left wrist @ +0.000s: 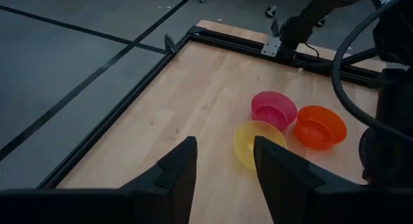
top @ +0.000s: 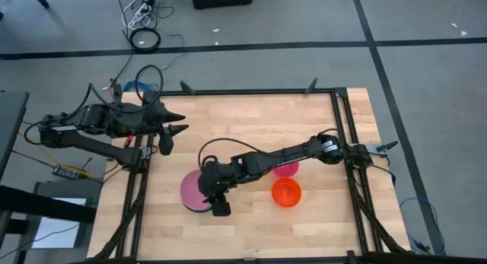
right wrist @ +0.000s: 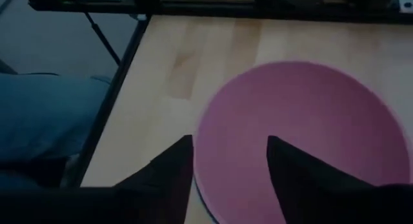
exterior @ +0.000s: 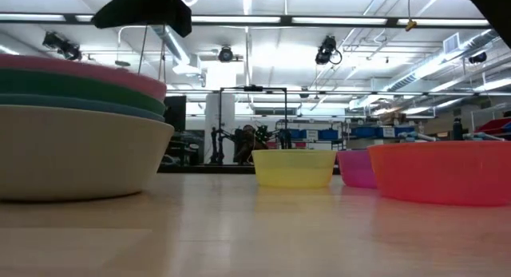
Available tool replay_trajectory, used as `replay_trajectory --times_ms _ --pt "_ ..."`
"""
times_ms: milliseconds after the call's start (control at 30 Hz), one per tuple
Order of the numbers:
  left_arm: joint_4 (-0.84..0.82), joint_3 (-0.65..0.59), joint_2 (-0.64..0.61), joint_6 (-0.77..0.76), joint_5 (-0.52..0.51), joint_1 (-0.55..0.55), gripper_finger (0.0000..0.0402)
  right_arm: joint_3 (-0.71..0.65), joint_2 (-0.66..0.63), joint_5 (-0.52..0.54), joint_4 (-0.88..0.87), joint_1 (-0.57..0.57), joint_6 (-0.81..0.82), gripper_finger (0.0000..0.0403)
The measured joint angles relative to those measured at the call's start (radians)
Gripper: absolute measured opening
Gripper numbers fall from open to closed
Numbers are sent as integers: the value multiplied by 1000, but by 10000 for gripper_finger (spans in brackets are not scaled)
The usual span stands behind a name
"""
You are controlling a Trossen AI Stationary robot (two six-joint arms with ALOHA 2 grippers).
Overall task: Nest bowls inside each other
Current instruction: Stack the yellow bowl on top of the pink bowl
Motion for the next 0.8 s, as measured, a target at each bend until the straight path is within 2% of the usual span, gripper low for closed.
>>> replay_trajectory --times_ms 233,433,533,667,800 --pt "-7 0 0 -5 0 0 163 0 -11 46 -20 -6 5 192" --pt "-23 0 0 -21 1 0 163 0 -30 352 -279 -25 -4 171" --pt "-24 0 0 -21 3 0 163 0 -69 427 -407 -52 39 165" --pt "-35 0 0 -25 4 0 163 1 -99 418 -593 -83 150 163" --pt "-52 0 0 -36 3 0 163 1 -103 338 -737 -103 234 169"
